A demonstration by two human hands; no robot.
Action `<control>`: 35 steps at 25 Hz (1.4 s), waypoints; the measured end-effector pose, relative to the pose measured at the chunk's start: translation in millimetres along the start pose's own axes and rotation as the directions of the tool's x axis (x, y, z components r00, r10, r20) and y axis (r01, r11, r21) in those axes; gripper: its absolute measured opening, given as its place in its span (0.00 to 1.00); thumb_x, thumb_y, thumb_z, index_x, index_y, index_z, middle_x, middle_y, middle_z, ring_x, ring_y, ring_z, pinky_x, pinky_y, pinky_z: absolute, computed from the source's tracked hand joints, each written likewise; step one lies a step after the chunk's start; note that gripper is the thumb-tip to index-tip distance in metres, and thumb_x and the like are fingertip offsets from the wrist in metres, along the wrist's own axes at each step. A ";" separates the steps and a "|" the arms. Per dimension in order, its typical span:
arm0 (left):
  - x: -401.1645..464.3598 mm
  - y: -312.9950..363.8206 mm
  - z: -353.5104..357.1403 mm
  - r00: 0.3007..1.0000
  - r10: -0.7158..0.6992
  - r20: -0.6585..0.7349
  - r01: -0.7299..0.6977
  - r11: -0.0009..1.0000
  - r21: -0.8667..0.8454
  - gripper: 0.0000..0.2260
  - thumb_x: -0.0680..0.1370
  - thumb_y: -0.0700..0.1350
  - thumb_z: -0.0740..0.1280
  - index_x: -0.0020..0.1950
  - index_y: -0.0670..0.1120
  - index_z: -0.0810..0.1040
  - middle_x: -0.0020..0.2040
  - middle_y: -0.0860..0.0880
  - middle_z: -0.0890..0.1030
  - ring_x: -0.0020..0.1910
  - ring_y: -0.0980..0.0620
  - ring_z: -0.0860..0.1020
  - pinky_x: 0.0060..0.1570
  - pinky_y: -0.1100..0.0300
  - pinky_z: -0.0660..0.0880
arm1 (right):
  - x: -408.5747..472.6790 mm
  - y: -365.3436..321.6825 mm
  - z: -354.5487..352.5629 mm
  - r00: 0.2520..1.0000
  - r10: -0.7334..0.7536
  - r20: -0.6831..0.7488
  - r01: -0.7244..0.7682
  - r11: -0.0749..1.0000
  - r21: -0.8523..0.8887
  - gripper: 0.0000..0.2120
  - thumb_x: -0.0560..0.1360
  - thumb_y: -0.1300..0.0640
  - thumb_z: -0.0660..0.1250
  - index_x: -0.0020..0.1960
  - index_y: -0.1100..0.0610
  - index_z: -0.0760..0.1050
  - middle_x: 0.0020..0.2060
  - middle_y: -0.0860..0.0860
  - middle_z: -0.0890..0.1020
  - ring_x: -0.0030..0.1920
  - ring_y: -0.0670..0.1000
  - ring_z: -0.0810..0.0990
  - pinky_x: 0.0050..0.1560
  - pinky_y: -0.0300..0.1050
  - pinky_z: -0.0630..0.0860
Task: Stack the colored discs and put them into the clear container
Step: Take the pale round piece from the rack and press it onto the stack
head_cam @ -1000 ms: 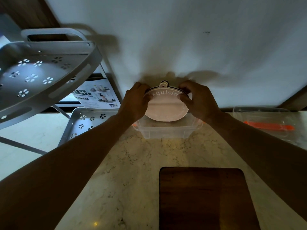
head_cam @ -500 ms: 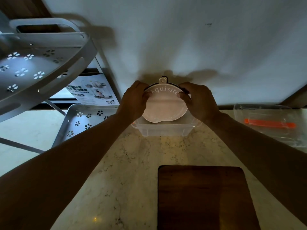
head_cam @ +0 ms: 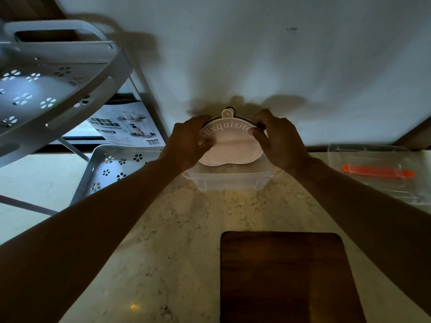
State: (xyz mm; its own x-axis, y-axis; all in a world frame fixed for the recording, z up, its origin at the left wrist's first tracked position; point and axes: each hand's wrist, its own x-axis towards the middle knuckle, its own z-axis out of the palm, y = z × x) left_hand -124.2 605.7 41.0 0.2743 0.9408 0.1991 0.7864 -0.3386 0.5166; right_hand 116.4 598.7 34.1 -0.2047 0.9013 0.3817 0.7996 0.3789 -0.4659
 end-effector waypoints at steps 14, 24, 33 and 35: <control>4.9 12.1 -3.6 0.989 -0.035 -0.144 0.017 0.992 -0.125 0.11 0.75 0.45 0.71 0.56 0.46 0.82 0.51 0.46 0.84 0.47 0.49 0.80 0.46 0.62 0.71 | 2.3 -0.7 -3.1 0.984 0.170 -0.058 -0.161 0.978 0.133 0.15 0.69 0.52 0.76 0.50 0.54 0.73 0.43 0.50 0.84 0.42 0.49 0.81 0.42 0.43 0.78; 6.0 4.8 3.0 0.981 -0.068 -0.179 0.047 0.992 -0.119 0.11 0.73 0.46 0.73 0.53 0.46 0.82 0.47 0.47 0.84 0.43 0.53 0.78 0.42 0.67 0.69 | 5.1 0.8 6.9 0.982 0.185 -0.042 -0.180 0.979 0.099 0.12 0.70 0.55 0.76 0.51 0.55 0.77 0.46 0.52 0.85 0.47 0.54 0.84 0.52 0.51 0.80; 6.3 -3.5 -3.3 0.994 -0.051 -0.096 0.043 0.996 -0.083 0.11 0.72 0.49 0.73 0.53 0.49 0.83 0.47 0.49 0.85 0.42 0.54 0.78 0.51 0.55 0.74 | 3.0 -0.4 4.8 0.982 0.190 0.005 -0.190 0.980 0.065 0.16 0.72 0.54 0.74 0.57 0.54 0.76 0.49 0.51 0.86 0.50 0.55 0.83 0.62 0.50 0.70; 8.8 -4.6 -2.2 0.999 -0.032 -0.042 0.032 0.999 0.006 0.09 0.73 0.47 0.73 0.52 0.48 0.83 0.49 0.47 0.84 0.47 0.49 0.77 0.56 0.51 0.67 | 4.5 1.6 5.3 0.982 0.178 0.064 -0.178 0.984 -0.011 0.18 0.72 0.54 0.74 0.61 0.52 0.76 0.51 0.51 0.86 0.52 0.55 0.83 0.66 0.51 0.65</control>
State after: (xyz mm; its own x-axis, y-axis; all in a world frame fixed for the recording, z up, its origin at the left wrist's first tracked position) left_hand -126.7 615.5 42.2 0.2255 0.9496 0.2176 0.7982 -0.3082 0.5176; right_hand 113.7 604.5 30.8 -0.0945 0.9661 0.2403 0.8292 0.2100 -0.5181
